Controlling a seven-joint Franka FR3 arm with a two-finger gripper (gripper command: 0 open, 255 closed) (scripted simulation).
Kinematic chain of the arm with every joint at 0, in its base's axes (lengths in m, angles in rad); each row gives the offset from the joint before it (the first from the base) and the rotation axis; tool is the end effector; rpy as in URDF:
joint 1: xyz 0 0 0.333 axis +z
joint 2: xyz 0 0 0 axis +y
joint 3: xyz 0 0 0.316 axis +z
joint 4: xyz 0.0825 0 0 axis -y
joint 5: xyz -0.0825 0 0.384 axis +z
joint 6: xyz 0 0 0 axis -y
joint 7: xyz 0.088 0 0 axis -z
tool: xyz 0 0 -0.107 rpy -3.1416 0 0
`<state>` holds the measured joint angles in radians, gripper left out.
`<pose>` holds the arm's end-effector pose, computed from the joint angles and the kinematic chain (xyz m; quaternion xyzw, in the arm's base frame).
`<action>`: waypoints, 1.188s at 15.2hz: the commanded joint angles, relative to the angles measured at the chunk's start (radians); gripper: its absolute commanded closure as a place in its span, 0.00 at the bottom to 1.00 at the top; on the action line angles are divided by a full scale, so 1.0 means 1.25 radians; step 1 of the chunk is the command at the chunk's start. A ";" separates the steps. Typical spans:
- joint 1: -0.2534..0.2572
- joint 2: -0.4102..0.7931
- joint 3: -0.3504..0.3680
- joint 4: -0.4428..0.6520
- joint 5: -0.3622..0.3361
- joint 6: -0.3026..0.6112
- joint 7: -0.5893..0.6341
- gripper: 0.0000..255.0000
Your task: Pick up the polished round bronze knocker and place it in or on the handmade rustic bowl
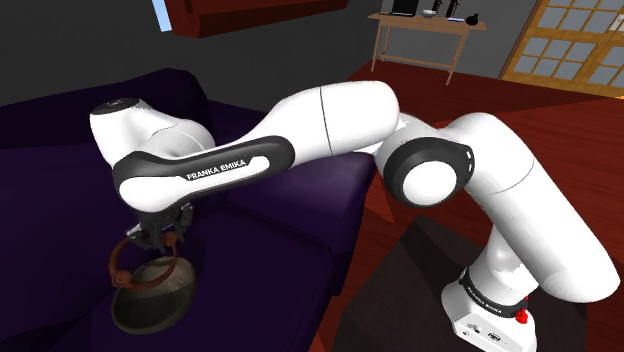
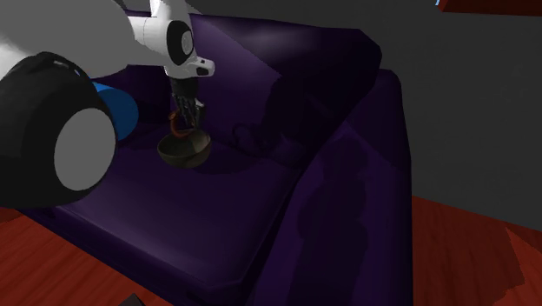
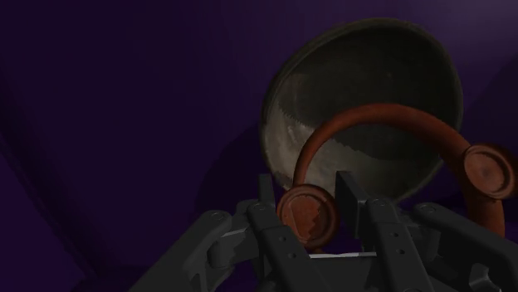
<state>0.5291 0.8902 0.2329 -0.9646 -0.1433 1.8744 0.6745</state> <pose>0.6155 0.4784 0.3431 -0.9994 -0.0201 -0.0008 0.0281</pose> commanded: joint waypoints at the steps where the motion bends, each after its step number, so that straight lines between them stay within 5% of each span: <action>1: 0.030 0.054 -0.003 0.096 -0.005 -0.041 0.015 1.00; 18: 0.024 0.097 -0.008 0.009 -0.012 0.088 0.019 1.00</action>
<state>0.5588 1.0098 0.2226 -0.9534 -0.1584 1.9825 0.6981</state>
